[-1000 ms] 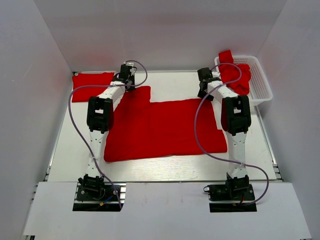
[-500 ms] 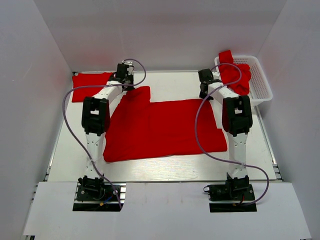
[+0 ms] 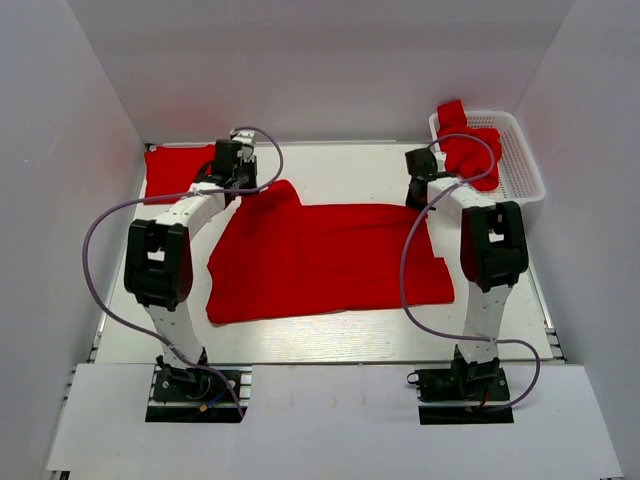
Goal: Fold and stack the t-shirts
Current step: Grap the side of the flattened tshirt furthest away from the robot with both arms, then fold the other side of the tshirt into a rectangle
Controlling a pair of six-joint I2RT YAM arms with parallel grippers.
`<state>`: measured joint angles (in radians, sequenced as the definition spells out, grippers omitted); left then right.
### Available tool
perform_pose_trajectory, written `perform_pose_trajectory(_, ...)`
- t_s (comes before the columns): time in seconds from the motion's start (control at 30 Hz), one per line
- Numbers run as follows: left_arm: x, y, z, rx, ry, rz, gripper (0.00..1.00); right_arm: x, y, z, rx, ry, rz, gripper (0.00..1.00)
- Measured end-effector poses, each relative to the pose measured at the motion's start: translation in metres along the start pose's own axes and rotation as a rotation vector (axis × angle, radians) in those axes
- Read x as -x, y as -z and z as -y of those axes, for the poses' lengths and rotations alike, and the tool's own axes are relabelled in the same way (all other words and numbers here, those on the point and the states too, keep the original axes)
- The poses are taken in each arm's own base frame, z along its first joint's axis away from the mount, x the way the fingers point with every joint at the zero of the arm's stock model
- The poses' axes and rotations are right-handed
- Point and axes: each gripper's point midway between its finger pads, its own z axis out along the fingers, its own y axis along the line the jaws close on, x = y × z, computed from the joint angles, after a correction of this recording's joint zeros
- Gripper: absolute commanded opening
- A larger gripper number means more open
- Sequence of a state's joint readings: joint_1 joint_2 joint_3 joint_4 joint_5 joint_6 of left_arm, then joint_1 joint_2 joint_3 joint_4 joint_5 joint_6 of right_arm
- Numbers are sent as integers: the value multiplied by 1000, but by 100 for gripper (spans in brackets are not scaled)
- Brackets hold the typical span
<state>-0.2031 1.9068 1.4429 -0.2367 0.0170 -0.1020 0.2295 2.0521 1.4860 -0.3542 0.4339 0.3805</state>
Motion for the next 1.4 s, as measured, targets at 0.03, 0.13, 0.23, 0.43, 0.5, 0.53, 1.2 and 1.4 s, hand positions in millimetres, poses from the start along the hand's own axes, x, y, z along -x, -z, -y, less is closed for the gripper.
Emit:
perform_pose_trajectory(0.03, -5, 6, 1, -5, 2, -4, 0, 0, 3, 0, 6, 0, 6, 0)
perform_pose_trajectory(0.13, -21, 26, 4, -25, 14, -20, 0, 1, 12, 2, 28, 7, 23, 0)
perform_pose_trajectory(0.23, -37, 48, 8, -44, 51, -29, 0, 4, 21, 0, 62, 15, 48, 0)
perform_pose_trajectory(0.43, -59, 98, 16, -79, 140, -20, 0, 12, 41, -6, 151, 43, 103, 0)
perform_pose_trajectory(0.5, -61, 114, 17, -84, 162, -1, 0, 15, 47, -8, 178, 48, 122, 0)
perform_pose_trajectory(0.53, -62, 122, 18, -86, 171, 7, 0, 16, 49, -9, 189, 50, 129, 0)
perform_pose_trajectory(1.2, -99, 203, 24, -106, 281, 3, 0, 24, 90, -1, 256, 73, 212, 0)
perform_pose_trajectory(1.4, -127, 211, 22, -85, 306, -80, 0, 12, 96, 7, 247, 79, 199, 0)
